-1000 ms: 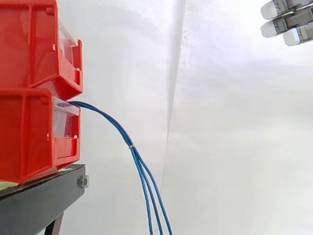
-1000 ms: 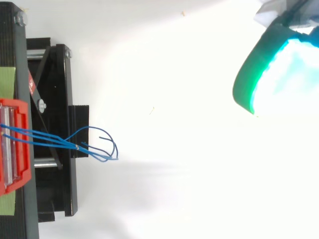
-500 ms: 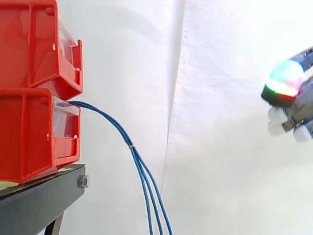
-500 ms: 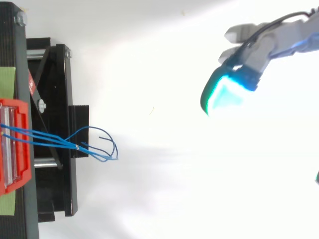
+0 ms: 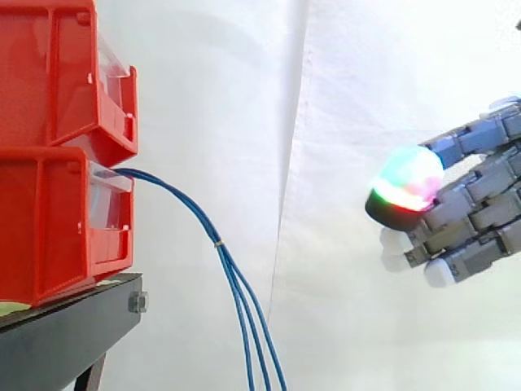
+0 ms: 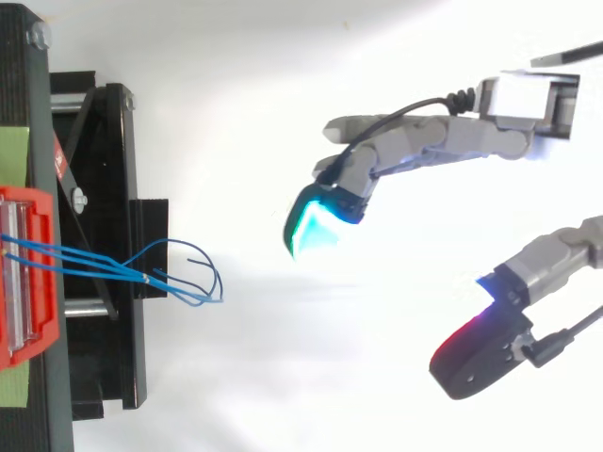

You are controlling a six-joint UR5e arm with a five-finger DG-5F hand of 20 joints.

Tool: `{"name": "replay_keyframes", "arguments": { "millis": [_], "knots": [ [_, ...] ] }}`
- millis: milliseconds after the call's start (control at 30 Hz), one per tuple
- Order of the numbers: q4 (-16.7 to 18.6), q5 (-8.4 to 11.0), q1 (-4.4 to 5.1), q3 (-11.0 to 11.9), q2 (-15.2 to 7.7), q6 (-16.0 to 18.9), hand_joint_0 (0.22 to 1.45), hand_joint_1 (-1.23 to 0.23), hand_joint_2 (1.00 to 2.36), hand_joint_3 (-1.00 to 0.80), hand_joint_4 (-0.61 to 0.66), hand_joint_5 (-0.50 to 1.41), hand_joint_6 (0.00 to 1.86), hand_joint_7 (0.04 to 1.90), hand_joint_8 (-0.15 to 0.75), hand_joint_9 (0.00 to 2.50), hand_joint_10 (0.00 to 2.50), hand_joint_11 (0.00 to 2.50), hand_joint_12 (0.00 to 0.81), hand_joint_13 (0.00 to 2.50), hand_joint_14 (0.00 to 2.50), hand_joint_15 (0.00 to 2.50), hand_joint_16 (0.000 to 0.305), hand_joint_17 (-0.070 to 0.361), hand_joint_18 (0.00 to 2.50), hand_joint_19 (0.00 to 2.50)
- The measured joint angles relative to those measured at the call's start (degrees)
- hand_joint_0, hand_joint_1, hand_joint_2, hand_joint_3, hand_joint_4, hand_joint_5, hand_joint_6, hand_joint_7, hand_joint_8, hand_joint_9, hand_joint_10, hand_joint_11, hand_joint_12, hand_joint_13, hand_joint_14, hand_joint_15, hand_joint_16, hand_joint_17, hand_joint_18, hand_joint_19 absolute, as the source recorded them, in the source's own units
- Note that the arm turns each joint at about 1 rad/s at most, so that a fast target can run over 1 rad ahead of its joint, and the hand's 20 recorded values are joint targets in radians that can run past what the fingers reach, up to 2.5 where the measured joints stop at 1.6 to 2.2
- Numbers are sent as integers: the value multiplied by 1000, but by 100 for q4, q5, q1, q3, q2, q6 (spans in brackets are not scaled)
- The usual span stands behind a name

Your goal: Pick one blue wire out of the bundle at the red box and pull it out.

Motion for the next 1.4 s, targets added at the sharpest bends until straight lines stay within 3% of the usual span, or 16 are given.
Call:
{"name": "replay_keyframes", "arguments": {
  "millis": [167, 300, 667, 1000, 1200, 1400],
  "knots": [
    [158, 374, 82, -3, -83, -89, 491, -716, 1000, -500, 205, -196, 502, 793, 270, 331, 1, 45, 375, 5, 4, 121, 71, 160, 0, 236],
    [437, 566, 135, 0, -386, -96, 492, -701, 1000, -500, 207, -195, 502, 790, 270, 335, 0, 54, 375, 6, 5, 113, 71, 160, 0, 237],
    [1471, 694, 189, 2, -944, -134, 492, -686, 1000, -500, 215, -191, 502, 794, 270, 345, 1, 57, 376, 8, 5, 121, 71, 160, 0, 243],
    [2778, 742, 200, 95, -1704, -126, 494, -686, 1000, -500, 218, -190, 502, 799, 272, 356, 3, 74, 377, 16, 5, 115, 71, 160, 0, 249],
    [3032, 729, 191, 381, -2072, -65, 537, -695, 1004, -443, 254, -155, 503, 959, 264, 379, 4, 93, 363, 39, 5, 129, 68, 153, 0, 257],
    [3050, 742, 200, 598, -2193, 15, 554, -709, 1006, -405, 275, -131, 502, 1020, 262, 393, 3, 101, 358, 41, 6, 130, 67, 150, 0, 259]
  ]
}}
